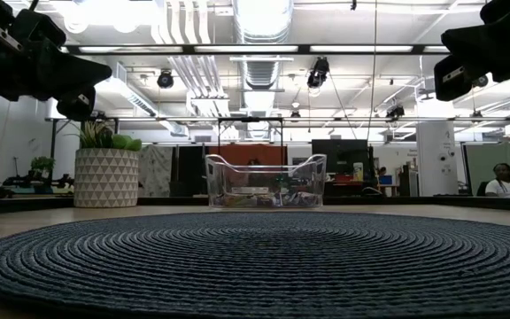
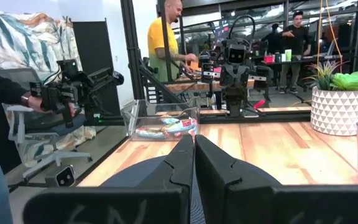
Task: Pick and place Granola Bars by type
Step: Return to Home Position
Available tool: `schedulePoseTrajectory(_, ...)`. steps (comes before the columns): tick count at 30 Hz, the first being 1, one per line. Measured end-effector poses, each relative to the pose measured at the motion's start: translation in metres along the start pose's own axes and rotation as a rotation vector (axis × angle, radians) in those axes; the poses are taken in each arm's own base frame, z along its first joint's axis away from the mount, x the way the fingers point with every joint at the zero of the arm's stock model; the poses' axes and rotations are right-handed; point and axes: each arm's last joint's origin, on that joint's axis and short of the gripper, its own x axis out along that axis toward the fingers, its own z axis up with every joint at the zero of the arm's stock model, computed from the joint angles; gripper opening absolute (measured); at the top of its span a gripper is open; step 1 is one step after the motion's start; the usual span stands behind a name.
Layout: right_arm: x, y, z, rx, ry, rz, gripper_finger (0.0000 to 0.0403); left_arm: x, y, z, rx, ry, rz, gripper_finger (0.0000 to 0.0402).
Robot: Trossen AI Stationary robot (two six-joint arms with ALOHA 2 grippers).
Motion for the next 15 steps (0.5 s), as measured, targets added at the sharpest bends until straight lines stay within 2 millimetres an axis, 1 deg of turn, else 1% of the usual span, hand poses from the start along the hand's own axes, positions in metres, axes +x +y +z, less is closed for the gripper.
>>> schedulePoseTrajectory(15, 0.0, 0.0, 0.0, -0.053, 0.0, 0.0, 0.0008, 0.0, 0.0, 0.0, 0.006, 0.0, 0.0, 0.0)
